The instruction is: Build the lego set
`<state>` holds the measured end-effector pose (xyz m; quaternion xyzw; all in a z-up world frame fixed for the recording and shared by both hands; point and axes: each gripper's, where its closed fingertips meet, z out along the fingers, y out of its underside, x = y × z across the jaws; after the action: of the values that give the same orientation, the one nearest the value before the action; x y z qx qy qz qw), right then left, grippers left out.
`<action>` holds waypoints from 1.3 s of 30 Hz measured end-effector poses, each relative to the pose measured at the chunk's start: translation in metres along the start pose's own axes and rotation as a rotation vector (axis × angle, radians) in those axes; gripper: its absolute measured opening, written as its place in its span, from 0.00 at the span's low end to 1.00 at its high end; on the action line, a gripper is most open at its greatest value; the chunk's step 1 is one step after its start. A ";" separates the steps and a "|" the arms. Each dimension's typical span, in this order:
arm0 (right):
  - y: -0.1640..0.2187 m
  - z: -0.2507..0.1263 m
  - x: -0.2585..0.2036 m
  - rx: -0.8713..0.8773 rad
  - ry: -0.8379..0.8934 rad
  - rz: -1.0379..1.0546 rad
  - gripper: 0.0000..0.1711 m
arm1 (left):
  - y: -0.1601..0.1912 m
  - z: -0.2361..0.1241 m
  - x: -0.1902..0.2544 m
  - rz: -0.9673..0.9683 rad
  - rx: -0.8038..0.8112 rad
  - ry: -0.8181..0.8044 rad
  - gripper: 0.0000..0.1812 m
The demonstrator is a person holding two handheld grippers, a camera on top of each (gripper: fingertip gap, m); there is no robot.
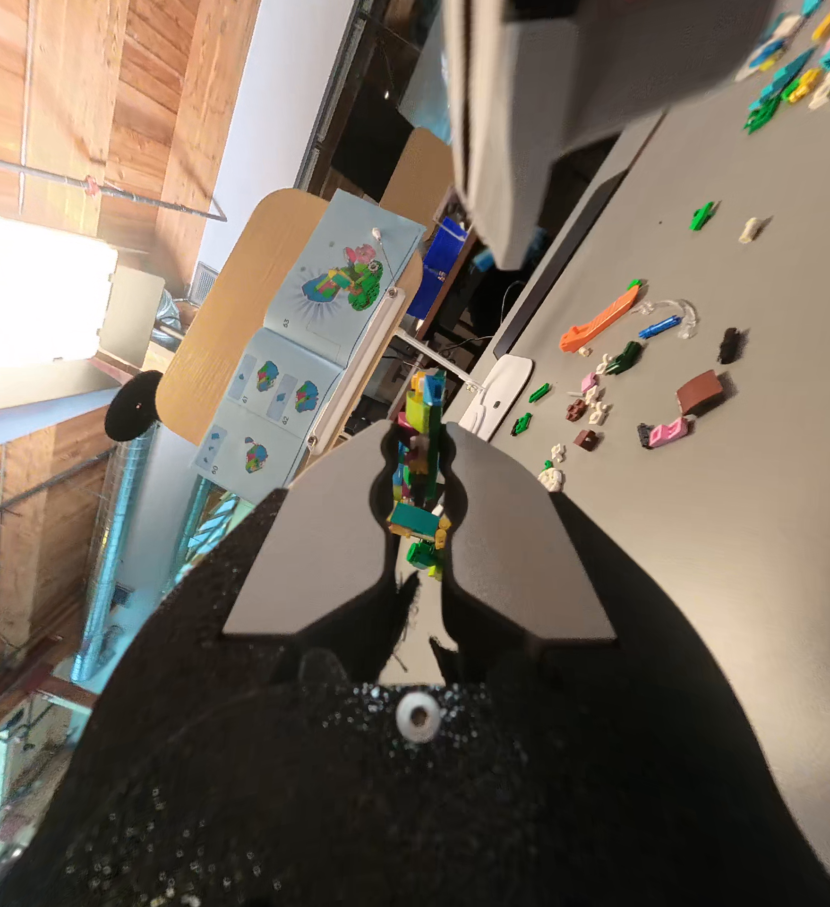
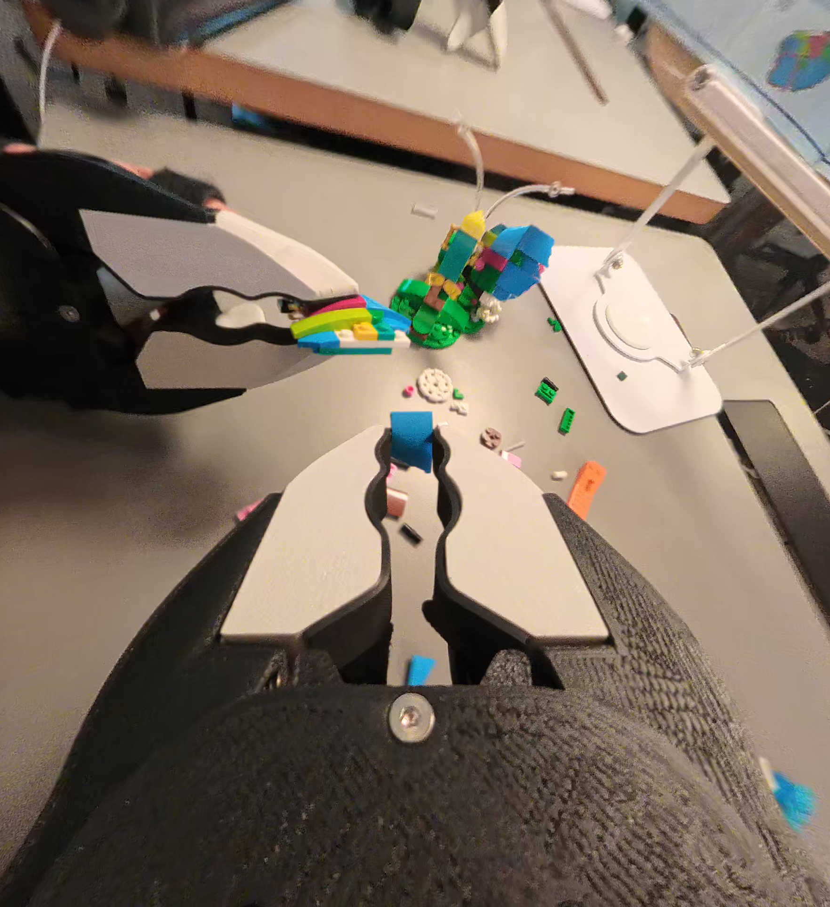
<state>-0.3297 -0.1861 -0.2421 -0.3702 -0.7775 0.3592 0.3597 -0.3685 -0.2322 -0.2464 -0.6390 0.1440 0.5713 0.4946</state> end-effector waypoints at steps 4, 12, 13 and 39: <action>0.017 0.006 -0.001 0.208 0.091 0.207 0.08 | 0.004 0.001 -0.001 -0.049 -0.005 0.001 0.08; 0.026 -0.004 0.004 0.341 0.320 0.019 0.08 | 0.007 0.004 0.005 -0.074 -0.019 0.025 0.08; 0.026 -0.006 0.005 0.349 0.347 -0.016 0.08 | 0.008 0.004 0.006 -0.074 -0.021 0.028 0.08; 0.023 -0.008 0.004 0.408 0.408 -0.134 0.10 | 0.009 0.004 0.005 -0.100 -0.015 0.029 0.08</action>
<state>-0.3175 -0.1692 -0.2562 -0.3025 -0.6234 0.4017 0.5987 -0.3756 -0.2315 -0.2546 -0.6574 0.1146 0.5374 0.5157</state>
